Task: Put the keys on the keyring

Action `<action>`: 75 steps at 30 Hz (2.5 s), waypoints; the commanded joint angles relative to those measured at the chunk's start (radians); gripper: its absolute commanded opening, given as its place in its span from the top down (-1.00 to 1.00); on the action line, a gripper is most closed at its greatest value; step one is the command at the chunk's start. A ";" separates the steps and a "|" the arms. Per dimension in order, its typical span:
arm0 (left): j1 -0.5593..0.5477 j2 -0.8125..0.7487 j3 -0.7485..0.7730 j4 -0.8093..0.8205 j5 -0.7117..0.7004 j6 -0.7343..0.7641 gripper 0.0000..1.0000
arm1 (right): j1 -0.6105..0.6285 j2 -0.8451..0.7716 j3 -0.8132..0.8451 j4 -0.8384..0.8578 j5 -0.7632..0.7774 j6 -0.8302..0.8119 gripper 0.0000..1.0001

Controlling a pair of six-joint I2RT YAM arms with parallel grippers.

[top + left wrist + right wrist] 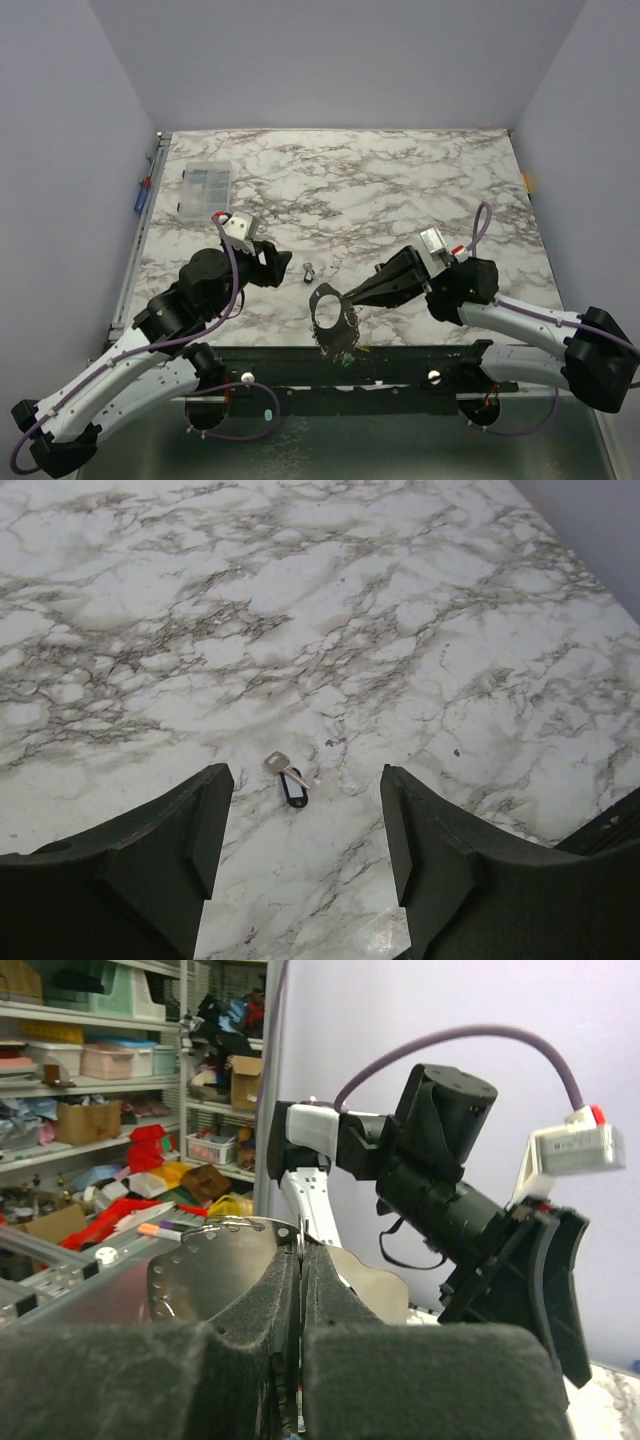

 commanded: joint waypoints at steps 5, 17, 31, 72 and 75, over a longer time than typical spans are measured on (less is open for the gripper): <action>0.004 -0.056 0.038 0.055 0.104 0.071 -0.33 | -0.005 0.066 0.053 0.239 -0.040 0.208 0.99; 0.002 -0.055 0.120 0.070 0.287 0.090 -0.23 | -0.011 0.052 0.049 0.044 0.040 0.161 0.99; 0.002 0.007 0.213 0.233 0.691 0.152 -0.09 | -0.011 -0.123 0.192 -0.706 0.133 -0.186 0.99; 0.002 0.152 0.173 0.377 0.951 0.115 0.16 | -0.011 -0.158 0.234 -0.829 0.157 -0.217 0.99; 0.002 0.163 0.168 0.377 0.957 0.113 0.21 | -0.011 -0.157 0.234 -0.830 0.153 -0.219 0.99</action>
